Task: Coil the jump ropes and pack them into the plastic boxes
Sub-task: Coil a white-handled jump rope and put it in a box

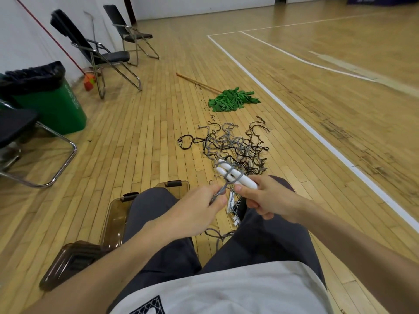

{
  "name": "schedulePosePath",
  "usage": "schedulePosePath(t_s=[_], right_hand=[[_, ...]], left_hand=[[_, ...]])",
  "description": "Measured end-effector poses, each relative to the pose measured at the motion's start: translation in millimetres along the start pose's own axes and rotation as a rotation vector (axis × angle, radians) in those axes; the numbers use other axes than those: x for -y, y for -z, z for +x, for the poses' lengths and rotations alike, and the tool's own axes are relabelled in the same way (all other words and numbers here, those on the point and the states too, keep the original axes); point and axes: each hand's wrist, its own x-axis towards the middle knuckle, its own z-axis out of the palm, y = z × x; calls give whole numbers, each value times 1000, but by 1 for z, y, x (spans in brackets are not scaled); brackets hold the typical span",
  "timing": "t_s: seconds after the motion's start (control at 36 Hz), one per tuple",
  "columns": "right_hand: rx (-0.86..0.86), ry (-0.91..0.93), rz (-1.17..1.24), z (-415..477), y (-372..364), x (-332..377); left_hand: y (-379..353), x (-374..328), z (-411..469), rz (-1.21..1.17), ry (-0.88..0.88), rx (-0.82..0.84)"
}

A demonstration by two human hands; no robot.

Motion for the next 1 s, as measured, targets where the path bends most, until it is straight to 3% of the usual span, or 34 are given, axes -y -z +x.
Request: schedulePosePath(t_s=[0.31, 0.47, 0.64, 0.78, 1.0], right_hand=[[78, -19, -204, 1, -3, 2], [178, -95, -424, -2, -7, 5], [276, -103, -538, -8, -14, 12], [337, -34, -585, -17, -15, 20], [356, 163, -604, -31, -9, 34]], left_hand=[[29, -11, 5, 574, -88, 69], [46, -25, 12, 655, -234, 154], [56, -29, 21, 530, -332, 187], [66, -31, 28, 229, -303, 151], [74, -16, 32, -262, -235, 224]])
